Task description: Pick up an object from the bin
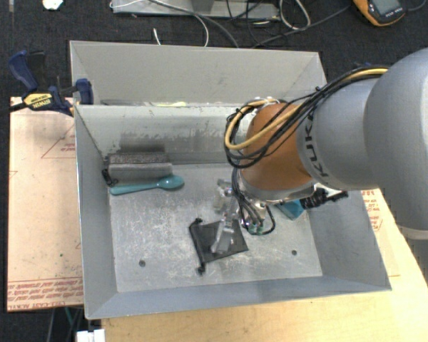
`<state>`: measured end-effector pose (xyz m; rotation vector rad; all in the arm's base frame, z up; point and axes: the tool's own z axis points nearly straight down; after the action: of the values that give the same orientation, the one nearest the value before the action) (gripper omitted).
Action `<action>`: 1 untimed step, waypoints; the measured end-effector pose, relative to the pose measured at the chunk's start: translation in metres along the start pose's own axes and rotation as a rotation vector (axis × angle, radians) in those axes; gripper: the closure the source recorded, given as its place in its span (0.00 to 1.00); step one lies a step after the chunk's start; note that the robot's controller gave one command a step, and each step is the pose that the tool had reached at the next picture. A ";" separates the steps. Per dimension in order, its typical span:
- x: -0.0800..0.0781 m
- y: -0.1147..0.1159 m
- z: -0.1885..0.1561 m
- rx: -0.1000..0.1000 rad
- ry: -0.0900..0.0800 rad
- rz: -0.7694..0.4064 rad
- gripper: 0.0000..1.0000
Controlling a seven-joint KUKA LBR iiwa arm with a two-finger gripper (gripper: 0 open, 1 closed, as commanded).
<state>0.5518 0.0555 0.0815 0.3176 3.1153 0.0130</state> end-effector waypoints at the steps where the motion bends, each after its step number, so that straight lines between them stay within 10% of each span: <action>1: 0.054 -0.004 0.009 0.000 -0.001 0.280 1.00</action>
Offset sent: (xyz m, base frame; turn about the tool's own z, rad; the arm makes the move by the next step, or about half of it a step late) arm 0.0000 0.0000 0.0000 0.0000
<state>0.4983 0.0628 0.0718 0.7488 3.0407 0.0151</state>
